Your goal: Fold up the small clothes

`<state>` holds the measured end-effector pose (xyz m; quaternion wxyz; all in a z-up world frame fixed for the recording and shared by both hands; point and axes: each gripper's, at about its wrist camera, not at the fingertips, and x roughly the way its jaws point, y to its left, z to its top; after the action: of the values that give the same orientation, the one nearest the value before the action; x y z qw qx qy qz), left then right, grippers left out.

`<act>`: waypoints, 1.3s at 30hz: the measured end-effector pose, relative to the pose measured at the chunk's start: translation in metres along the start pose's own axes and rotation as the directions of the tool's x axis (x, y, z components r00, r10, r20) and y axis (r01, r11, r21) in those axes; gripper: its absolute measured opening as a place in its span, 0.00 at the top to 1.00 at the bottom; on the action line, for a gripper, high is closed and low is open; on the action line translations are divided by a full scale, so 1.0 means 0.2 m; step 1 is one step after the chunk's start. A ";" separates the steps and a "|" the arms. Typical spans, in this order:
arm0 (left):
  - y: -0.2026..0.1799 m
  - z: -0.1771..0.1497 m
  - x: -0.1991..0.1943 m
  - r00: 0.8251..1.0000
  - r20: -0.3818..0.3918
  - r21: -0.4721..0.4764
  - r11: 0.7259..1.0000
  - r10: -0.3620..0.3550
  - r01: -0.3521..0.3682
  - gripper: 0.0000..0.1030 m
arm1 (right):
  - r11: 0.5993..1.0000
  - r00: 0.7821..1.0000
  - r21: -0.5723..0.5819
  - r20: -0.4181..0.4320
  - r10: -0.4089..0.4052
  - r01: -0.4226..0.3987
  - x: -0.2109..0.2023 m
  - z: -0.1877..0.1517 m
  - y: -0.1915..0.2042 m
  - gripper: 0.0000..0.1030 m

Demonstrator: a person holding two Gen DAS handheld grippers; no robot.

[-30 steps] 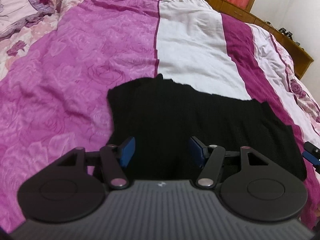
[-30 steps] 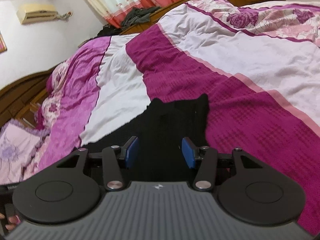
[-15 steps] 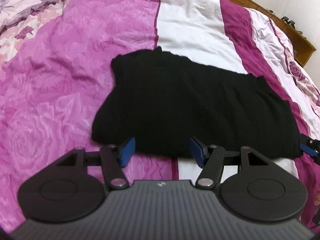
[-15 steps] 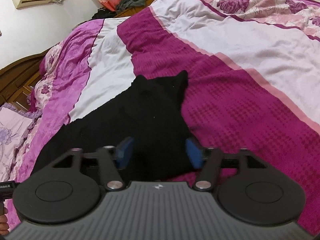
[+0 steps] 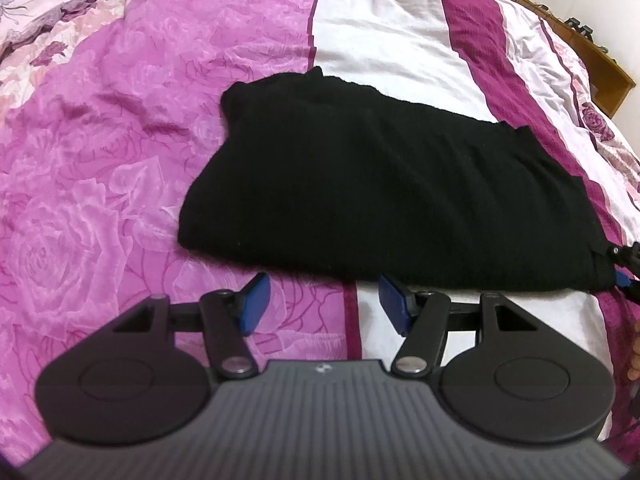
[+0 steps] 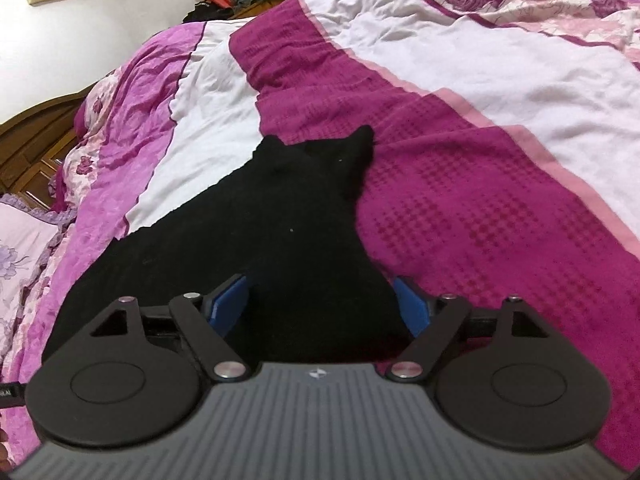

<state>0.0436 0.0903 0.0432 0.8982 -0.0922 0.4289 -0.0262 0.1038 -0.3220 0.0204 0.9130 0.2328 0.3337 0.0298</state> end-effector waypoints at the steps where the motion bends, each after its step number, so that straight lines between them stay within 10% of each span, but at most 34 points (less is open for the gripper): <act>1: 0.00 0.00 0.00 1.000 -0.001 0.001 1.000 0.001 -0.001 0.40 | 1.000 1.000 0.004 -0.001 0.005 -0.005 0.01 0.00 0.00 0.17; 22: 0.00 0.00 0.02 1.000 -0.008 0.004 1.000 -0.011 0.011 0.40 | 0.969 0.991 0.209 0.051 0.123 -0.131 0.16 0.02 0.06 0.22; 30: 0.02 0.01 0.01 1.000 -0.008 0.006 1.000 -0.013 0.013 0.40 | 0.965 0.996 0.247 0.051 0.075 -0.085 0.21 0.03 0.05 0.65; 39: 0.06 0.01 -0.01 1.000 -0.005 -0.012 1.000 0.005 -0.005 0.40 | 0.956 0.994 0.279 0.076 0.074 -0.092 0.18 0.01 0.03 0.75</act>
<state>0.0445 0.1020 0.0435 0.8966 -0.0963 0.4316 -0.0217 0.1325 -0.3091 0.0032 0.8788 0.3751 0.2947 0.0128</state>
